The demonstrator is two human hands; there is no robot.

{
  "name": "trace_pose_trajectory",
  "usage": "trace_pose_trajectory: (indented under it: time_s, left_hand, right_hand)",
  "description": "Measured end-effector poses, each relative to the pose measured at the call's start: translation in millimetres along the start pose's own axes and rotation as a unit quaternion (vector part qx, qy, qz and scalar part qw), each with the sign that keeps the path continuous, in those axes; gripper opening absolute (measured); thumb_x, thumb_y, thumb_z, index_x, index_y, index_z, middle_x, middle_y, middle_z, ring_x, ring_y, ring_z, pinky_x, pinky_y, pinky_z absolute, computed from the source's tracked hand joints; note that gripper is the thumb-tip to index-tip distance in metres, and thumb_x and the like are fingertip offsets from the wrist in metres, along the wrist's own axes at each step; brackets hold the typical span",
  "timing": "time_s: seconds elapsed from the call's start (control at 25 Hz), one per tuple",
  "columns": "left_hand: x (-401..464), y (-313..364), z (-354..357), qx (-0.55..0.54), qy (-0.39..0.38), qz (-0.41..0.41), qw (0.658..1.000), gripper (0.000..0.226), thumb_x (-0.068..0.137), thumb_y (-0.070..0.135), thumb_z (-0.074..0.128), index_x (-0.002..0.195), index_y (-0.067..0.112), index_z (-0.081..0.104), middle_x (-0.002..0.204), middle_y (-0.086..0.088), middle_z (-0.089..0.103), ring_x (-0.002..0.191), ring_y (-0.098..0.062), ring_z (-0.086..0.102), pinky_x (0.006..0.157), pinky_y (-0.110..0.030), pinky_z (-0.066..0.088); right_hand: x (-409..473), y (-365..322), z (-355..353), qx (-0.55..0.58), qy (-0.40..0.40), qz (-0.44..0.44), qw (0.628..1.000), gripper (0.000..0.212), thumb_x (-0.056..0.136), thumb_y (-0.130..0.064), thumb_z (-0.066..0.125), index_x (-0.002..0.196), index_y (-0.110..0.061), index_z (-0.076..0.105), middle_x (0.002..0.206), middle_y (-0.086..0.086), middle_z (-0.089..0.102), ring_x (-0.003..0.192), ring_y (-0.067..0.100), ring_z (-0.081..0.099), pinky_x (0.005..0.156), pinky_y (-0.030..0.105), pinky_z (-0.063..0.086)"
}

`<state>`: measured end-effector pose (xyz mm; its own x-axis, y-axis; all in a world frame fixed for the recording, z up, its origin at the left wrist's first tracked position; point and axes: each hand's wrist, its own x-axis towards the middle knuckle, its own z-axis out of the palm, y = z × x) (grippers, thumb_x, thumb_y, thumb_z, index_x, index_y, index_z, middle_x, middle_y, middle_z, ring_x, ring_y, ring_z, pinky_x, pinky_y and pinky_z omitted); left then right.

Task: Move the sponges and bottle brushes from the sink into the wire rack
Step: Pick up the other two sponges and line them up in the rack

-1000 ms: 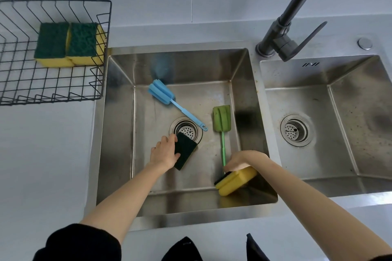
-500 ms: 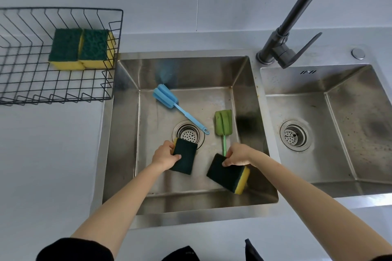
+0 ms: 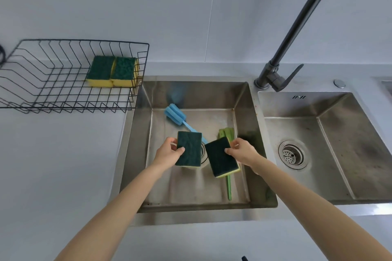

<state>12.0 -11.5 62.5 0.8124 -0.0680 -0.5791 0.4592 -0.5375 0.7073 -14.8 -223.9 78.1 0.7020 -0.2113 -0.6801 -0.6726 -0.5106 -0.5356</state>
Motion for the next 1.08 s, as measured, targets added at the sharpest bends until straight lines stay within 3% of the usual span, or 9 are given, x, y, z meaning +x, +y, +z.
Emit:
trace_pose_trajectory:
  time_s: [0.12,0.28,0.44,0.68,0.92,1.08]
  left_hand:
    - [-15.8,10.0,-14.6,-0.018,0.02,0.035,0.999,0.032,0.091,0.019,0.05,0.121,0.008,0.044,0.107,-0.006,0.05,0.097,-0.021,0.051,0.086,-0.035,0.047]
    - [-33.9,17.7,-40.5,-0.046,0.044,0.076,0.995,0.026,0.091,0.02,0.05,0.114,0.01,0.044,0.106,-0.004,0.05,0.096,-0.019,0.051,0.079,-0.031,0.045]
    - [-49.2,19.7,-69.9,-0.085,0.078,0.108,0.987,0.023,0.09,0.02,0.053,0.109,0.011,0.045,0.108,-0.008,0.051,0.096,-0.021,0.052,0.073,-0.028,0.049]
    - [-64.3,16.9,-123.4,-0.082,0.124,0.14,0.979,0.03,0.088,0.022,0.056,0.113,0.01,0.048,0.106,-0.005,0.053,0.102,-0.026,0.056,0.093,-0.045,0.049]
    - [-66.2,7.2,-180.3,-0.152,0.162,0.162,0.961,0.033,0.088,0.018,0.056,0.118,0.007,0.052,0.101,-0.006,0.057,0.097,-0.024,0.057,0.081,-0.034,0.051]
    - [-60.2,-0.8,-214.3,-0.189,0.173,0.171,0.951,0.028,0.089,0.019,0.055,0.116,0.011,0.053,0.087,0.005,0.057,0.083,-0.013,0.057,0.07,-0.02,0.047]
  right_hand:
    - [-9.7,-12.3,-2.4,0.042,0.018,-0.015,0.999,0.036,0.092,-0.021,0.054,0.124,-0.007,0.047,0.125,0.016,0.056,0.1,0.023,0.053,0.081,0.031,0.044]
    - [-23.8,-32.7,-1.5,0.099,0.028,-0.045,0.994,0.036,0.091,-0.02,0.056,0.124,-0.008,0.049,0.109,0.008,0.057,0.113,0.03,0.057,0.101,0.044,0.048]
    - [-35.2,-60.9,5.6,0.131,0.022,-0.081,0.988,0.033,0.091,-0.015,0.055,0.122,-0.004,0.049,0.087,0.0,0.055,0.102,0.024,0.056,0.101,0.044,0.047]
    - [-46.9,-107.2,21.1,0.142,0.026,-0.141,0.979,0.033,0.091,-0.015,0.055,0.121,-0.002,0.051,0.108,0.01,0.056,0.103,0.026,0.056,0.101,0.044,0.047]
    - [-53.0,-156.1,38.5,0.201,0.004,-0.172,0.964,0.024,0.092,-0.016,0.055,0.114,-0.006,0.053,0.108,0.011,0.058,0.1,0.023,0.056,0.078,0.028,0.051]
    - [-52.0,-186.9,52.2,0.23,-0.015,-0.175,0.957,0.025,0.093,-0.017,0.054,0.115,-0.006,0.053,0.112,0.013,0.059,0.101,0.024,0.058,0.086,0.032,0.051]
